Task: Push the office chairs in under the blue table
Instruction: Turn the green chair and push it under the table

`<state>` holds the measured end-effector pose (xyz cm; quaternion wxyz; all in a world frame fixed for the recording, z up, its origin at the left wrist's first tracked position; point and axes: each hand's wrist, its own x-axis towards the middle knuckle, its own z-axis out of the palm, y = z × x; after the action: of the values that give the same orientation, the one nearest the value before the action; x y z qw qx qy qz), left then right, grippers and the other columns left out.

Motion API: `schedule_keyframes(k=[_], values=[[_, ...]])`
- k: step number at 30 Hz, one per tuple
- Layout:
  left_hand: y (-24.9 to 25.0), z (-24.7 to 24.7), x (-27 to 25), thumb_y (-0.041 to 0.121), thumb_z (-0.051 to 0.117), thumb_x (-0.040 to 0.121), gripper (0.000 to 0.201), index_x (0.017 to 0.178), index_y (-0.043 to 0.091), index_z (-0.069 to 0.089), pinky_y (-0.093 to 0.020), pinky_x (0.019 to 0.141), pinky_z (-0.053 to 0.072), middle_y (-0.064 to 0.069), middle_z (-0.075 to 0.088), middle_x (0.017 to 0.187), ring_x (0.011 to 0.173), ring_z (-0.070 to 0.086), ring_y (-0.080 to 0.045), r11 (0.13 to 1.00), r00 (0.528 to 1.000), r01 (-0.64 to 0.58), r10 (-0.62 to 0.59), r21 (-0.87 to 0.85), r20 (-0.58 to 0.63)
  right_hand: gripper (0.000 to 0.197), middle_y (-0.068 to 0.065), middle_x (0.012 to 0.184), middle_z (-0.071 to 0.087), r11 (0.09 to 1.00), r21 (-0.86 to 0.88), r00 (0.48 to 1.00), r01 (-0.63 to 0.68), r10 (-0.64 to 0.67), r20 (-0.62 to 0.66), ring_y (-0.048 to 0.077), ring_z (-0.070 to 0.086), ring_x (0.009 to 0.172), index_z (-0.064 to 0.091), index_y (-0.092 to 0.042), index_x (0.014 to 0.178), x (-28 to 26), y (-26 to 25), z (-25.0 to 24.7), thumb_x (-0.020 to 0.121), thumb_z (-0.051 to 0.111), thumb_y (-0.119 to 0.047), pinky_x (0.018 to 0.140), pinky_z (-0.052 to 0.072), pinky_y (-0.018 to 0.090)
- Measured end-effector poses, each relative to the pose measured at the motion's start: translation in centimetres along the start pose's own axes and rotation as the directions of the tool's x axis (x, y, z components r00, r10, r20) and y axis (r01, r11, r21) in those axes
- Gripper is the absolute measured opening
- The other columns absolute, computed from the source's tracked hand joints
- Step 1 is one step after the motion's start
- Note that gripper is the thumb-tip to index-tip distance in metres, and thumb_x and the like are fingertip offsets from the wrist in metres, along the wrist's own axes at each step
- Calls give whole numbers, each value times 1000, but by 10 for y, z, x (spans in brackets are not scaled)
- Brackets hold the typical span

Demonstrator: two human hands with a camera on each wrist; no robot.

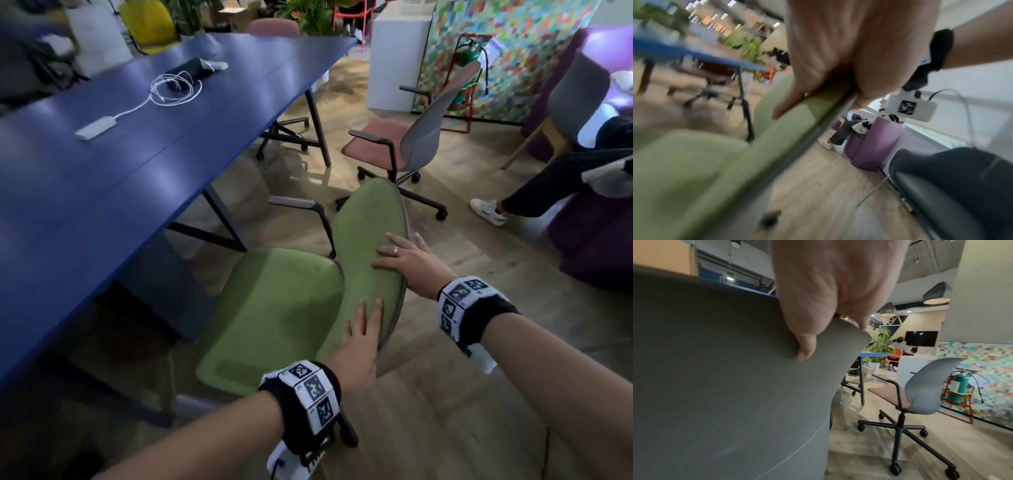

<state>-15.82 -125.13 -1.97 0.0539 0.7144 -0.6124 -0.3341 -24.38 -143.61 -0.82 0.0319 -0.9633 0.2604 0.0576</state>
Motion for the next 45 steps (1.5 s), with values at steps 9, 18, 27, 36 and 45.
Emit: schedule_keyframes(k=[9,18,27,36,45], values=[[-45,-24,-54,-15,41,80,97,140,33,-18,-59,112,15,0,-24,154,142,-6,-32,999,990,-32,32,-4,139,49,12,132,56,973,-72,975,221,-220,26,48,33,131,55,-26,123,23,9,7,83,56,3,95,45,60],[-52,-55,-25,6,45,86,82,144,24,-9,-55,115,9,1,-13,156,143,-5,-20,989,1000,16,-16,-147,3,49,7,136,52,955,104,958,276,-282,46,37,30,132,51,-24,128,55,-24,0,84,55,-2,106,36,52],[-98,-74,-15,-1,40,85,76,145,24,0,-54,113,19,2,2,157,143,4,-16,987,967,98,-125,-129,-223,48,4,138,48,938,88,937,335,-341,69,31,29,130,47,-25,131,116,-69,-11,86,51,-7,98,39,55],[-148,-108,-13,-4,41,83,78,145,25,2,-54,113,19,2,4,157,143,7,-18,980,956,115,-153,-160,-250,47,6,134,51,933,116,935,340,-349,64,29,31,126,50,-24,128,169,-104,-21,85,52,-4,96,41,56],[-178,-134,-12,-2,46,79,82,145,26,5,-28,113,19,0,9,156,141,15,-18,961,947,147,-205,-236,-247,46,7,133,51,942,100,942,320,-328,67,29,29,127,48,-25,129,201,-128,-24,87,49,-6,95,41,55]])
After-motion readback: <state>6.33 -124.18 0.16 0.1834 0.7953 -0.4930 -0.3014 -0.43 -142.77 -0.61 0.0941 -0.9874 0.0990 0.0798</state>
